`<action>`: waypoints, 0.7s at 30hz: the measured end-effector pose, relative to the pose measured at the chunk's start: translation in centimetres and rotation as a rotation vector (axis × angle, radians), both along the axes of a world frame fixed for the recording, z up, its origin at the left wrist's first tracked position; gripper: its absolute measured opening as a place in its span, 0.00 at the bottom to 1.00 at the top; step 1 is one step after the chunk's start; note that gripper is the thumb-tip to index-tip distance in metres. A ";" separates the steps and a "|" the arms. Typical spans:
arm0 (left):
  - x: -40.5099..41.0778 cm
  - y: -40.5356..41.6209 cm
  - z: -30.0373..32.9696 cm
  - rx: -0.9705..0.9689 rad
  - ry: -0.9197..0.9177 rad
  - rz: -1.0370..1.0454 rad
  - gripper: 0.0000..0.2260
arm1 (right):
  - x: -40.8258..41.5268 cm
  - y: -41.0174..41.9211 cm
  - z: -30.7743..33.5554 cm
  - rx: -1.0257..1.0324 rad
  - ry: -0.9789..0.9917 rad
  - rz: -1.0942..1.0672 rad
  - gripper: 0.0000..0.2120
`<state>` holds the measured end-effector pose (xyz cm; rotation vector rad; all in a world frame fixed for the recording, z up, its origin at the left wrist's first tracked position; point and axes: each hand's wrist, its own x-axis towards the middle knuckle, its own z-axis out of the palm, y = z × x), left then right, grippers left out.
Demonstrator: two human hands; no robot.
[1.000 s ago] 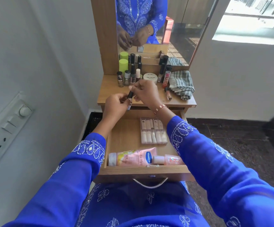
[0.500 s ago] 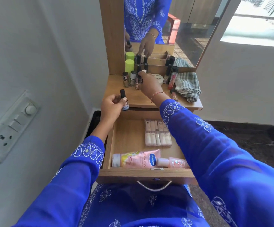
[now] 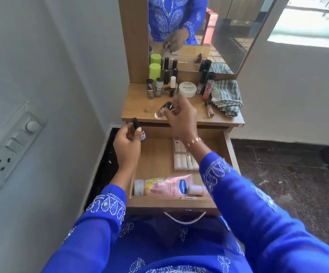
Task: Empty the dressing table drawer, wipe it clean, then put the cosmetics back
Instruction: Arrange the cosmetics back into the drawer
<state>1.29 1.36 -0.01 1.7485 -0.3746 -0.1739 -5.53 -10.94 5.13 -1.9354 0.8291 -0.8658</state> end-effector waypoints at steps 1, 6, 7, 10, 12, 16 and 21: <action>-0.2 0.5 -0.5 -0.015 -0.007 0.031 0.11 | -0.6 1.0 -1.0 0.023 -0.029 0.008 0.10; -0.5 1.9 -2.4 -0.024 0.010 0.154 0.13 | -0.8 3.2 -5.4 0.147 0.087 0.059 0.11; -0.3 2.0 -2.6 -0.022 0.015 0.171 0.13 | -0.4 3.1 -5.9 0.168 0.128 0.059 0.11; 0.3 2.3 -2.9 -0.008 0.017 0.205 0.14 | 1.2 2.8 -7.0 0.226 0.221 0.080 0.10; 0.5 2.3 -3.1 0.001 0.004 0.209 0.14 | 2.4 2.6 -7.5 0.216 0.271 0.102 0.11; 0.5 2.2 -3.6 0.018 -0.033 0.182 0.13 | 4.3 2.6 -8.1 0.188 0.363 0.123 0.12; 0.5 2.2 -3.7 0.024 -0.067 0.164 0.14 | 5.4 3.1 -8.4 0.156 0.393 0.101 0.12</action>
